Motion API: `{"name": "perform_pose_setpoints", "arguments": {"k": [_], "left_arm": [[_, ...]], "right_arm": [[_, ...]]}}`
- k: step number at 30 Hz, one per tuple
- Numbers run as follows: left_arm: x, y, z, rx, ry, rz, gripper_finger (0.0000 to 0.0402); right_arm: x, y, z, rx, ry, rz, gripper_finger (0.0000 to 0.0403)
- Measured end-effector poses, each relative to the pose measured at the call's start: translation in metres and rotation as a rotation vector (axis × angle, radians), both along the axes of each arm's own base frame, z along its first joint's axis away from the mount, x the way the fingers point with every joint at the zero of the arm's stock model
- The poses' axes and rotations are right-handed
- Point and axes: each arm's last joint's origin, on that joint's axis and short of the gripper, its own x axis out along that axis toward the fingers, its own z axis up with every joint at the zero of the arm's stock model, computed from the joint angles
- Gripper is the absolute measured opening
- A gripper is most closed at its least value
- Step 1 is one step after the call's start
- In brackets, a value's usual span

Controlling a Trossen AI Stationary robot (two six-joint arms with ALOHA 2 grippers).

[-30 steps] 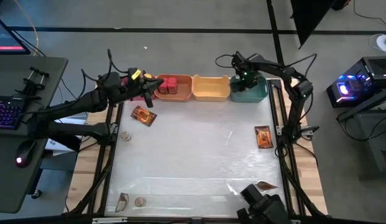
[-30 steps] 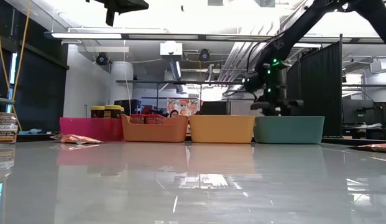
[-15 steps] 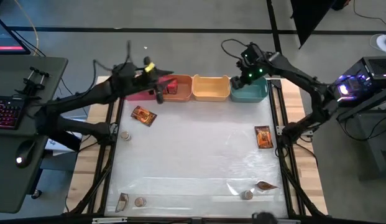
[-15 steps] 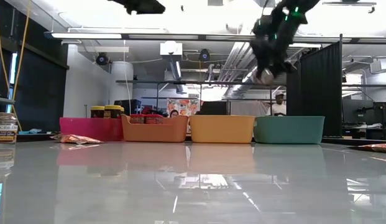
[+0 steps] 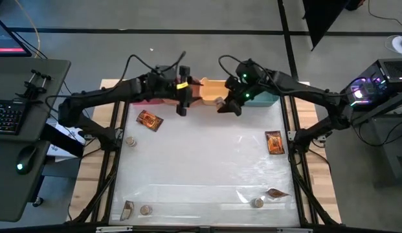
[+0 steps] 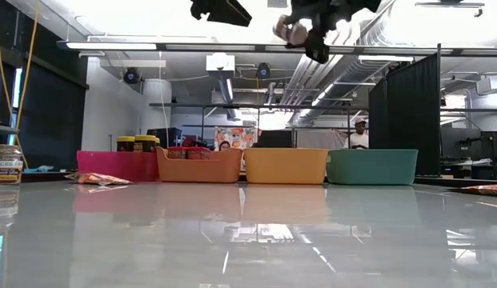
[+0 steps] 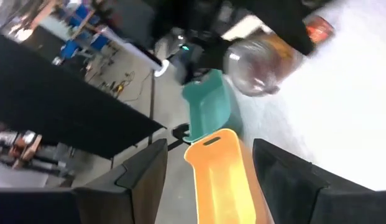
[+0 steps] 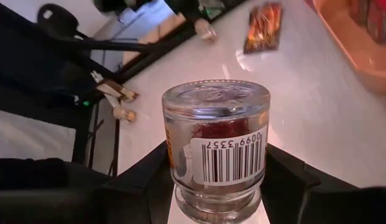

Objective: Sort spices by type
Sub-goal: Put the top right brown seasoning bottle into the blue bin

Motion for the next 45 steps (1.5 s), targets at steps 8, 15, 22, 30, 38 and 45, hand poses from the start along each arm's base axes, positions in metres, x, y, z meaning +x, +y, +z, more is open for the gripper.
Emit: {"name": "perform_pose_setpoints", "arguments": {"k": [8, 15, 22, 30, 38, 45], "left_arm": [[0.001, -0.001, 0.003, -0.096, -0.079, 0.134, 0.0225], [0.003, -0.001, 0.008, -0.023, -0.101, 0.106, 0.0227], [0.007, -0.012, 0.003, 0.038, -0.037, -0.154, 0.028], [0.009, -0.021, 0.001, 0.086, -0.012, -0.204, 0.0309], [0.013, -0.02, -0.003, 0.032, -0.017, -0.177, 0.031], [0.017, -0.03, -0.005, 0.043, -0.015, -0.305, 0.031]], "right_arm": [[0.001, -0.001, 0.001, 0.008, -0.008, -0.012, 0.0182], [0.001, 0.0, 0.002, 0.032, -0.032, 0.026, 0.0182], [0.004, 0.004, 0.006, 0.038, -0.078, 0.069, 0.0182], [0.009, 0.008, 0.011, 0.056, -0.136, 0.104, 0.0182], [0.014, 0.012, 0.01, 0.061, -0.146, 0.123, 0.0182], [0.016, 0.013, 0.009, 0.082, -0.156, 0.157, 0.0182]]}}
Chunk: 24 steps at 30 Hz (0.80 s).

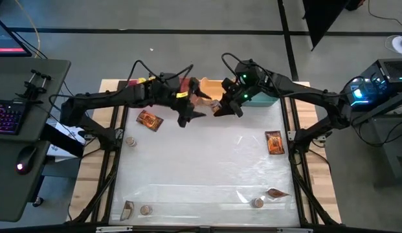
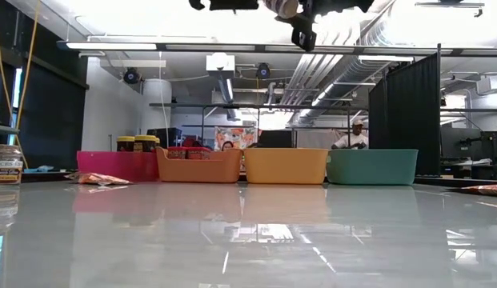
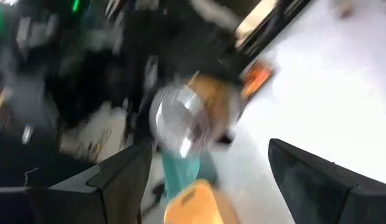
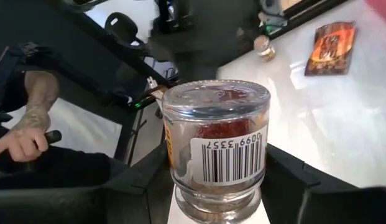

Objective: Sort spices by type
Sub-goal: Put the top right brown seasoning bottle into the blue bin

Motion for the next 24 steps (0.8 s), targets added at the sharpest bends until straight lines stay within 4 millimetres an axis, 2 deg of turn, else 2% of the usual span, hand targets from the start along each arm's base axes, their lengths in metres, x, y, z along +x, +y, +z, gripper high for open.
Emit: {"name": "perform_pose_setpoints", "arguments": {"k": [5, 16, 24], "left_arm": [[0.005, -0.005, -0.005, 0.028, 0.014, -0.068, 0.031], [0.003, -0.007, -0.008, -0.053, 0.046, -0.109, 0.031], [0.018, -0.006, -0.029, -0.095, 0.12, -0.137, 0.031]], "right_arm": [[0.008, 0.004, -0.009, 0.016, 0.033, 0.026, 0.0182], [0.022, 0.014, -0.021, 0.03, 0.046, 0.102, 0.0182], [0.029, 0.022, -0.027, 0.034, 0.058, 0.131, 0.0182]]}}
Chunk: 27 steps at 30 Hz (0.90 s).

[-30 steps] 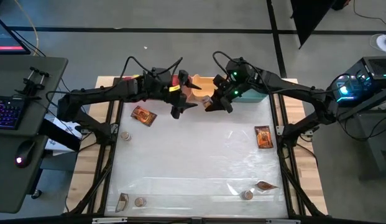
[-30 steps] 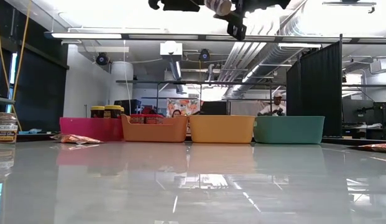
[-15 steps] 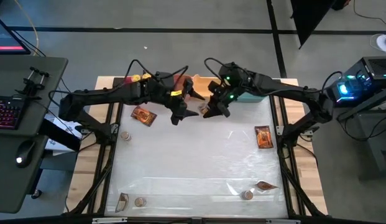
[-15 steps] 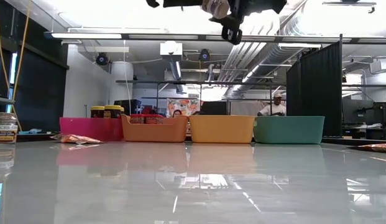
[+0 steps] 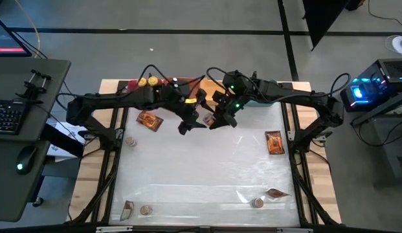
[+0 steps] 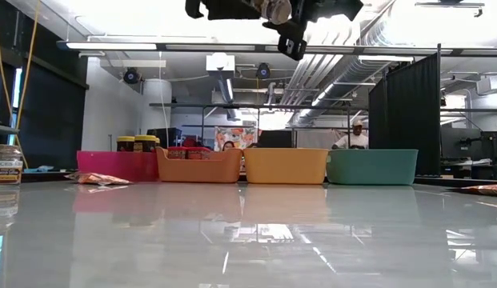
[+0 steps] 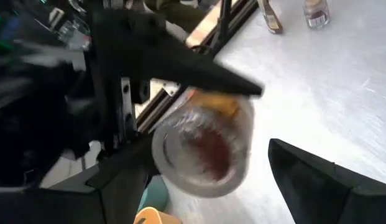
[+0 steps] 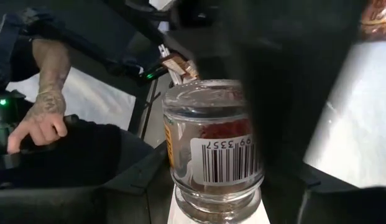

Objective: Sort spices by type
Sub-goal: Put the top right brown seasoning bottle into the blue bin

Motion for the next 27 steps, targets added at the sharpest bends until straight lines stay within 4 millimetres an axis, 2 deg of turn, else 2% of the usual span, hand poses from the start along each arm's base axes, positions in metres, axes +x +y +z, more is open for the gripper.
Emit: {"name": "perform_pose_setpoints", "arguments": {"k": [13, 16, 23, 27], "left_arm": [[0.0028, -0.0047, 0.0004, -0.046, -0.028, -0.09, 0.0302], [0.004, -0.007, 0.0021, -0.041, -0.049, -0.099, 0.0276], [0.0085, -0.0062, 0.0009, -0.038, -0.069, -0.109, 0.0185], [0.0092, -0.0061, 0.0009, -0.041, -0.072, -0.108, 0.016]], "right_arm": [[0.0002, 0.0029, -0.0006, -0.009, 0.007, 0.004, 0.0182], [-0.0002, 0.0031, -0.0012, -0.007, 0.014, 0.005, 0.0182], [-0.0004, 0.0036, -0.0019, 0.009, 0.014, 0.024, 0.0182], [-0.0003, 0.0036, -0.0025, 0.005, 0.014, 0.028, 0.0182]]}}
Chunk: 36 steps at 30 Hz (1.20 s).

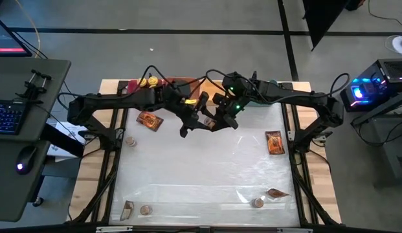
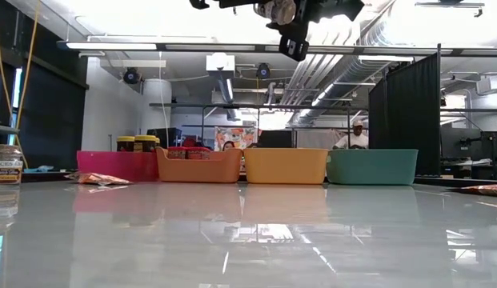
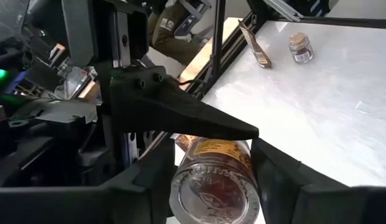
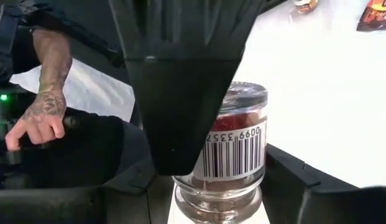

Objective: Sort spices by type
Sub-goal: Put the top right brown seasoning bottle into the blue bin

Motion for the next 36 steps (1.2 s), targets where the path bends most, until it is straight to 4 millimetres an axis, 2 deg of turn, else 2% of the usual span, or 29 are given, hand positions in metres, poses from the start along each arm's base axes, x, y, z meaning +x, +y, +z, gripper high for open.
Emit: {"name": "perform_pose_setpoints", "arguments": {"k": [6, 12, 22, 31, 36], "left_arm": [[0.001, 0.0, 0.0, -0.007, -0.001, 0.019, 0.017], [0.0, 0.0, 0.001, -0.006, 0.004, 0.059, 0.0199], [0.0, 0.007, 0.0, 0.016, 0.005, 0.099, 0.0208], [-0.002, 0.01, 0.001, 0.145, 0.001, 0.156, 0.0209], [-0.001, 0.01, 0.001, 0.166, -0.01, 0.148, 0.0209]], "right_arm": [[0.001, 0.0, 0.002, -0.002, -0.038, 0.022, 0.0222], [0.0, -0.003, 0.003, -0.01, -0.055, 0.033, 0.0185], [-0.003, -0.013, 0.003, -0.005, -0.073, 0.037, 0.0185], [-0.008, -0.027, 0.004, 0.015, -0.086, 0.027, 0.0185], [-0.009, -0.028, 0.004, 0.043, -0.094, 0.056, 0.0185]]}}
